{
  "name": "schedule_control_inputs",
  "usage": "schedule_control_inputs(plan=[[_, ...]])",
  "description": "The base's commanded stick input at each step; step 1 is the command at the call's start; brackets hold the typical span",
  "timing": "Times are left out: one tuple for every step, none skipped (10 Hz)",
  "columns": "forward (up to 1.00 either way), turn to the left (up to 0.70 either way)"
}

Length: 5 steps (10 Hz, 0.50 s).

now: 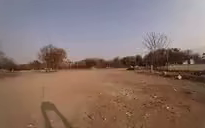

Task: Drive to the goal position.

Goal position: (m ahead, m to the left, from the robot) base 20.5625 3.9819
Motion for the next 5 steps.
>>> schedule_control_inputs(plan=[[0.7, 0.0], [0.7, 0.0], [0.7, 0.0], [0.7, 0.0], [0.7, 0.0]])
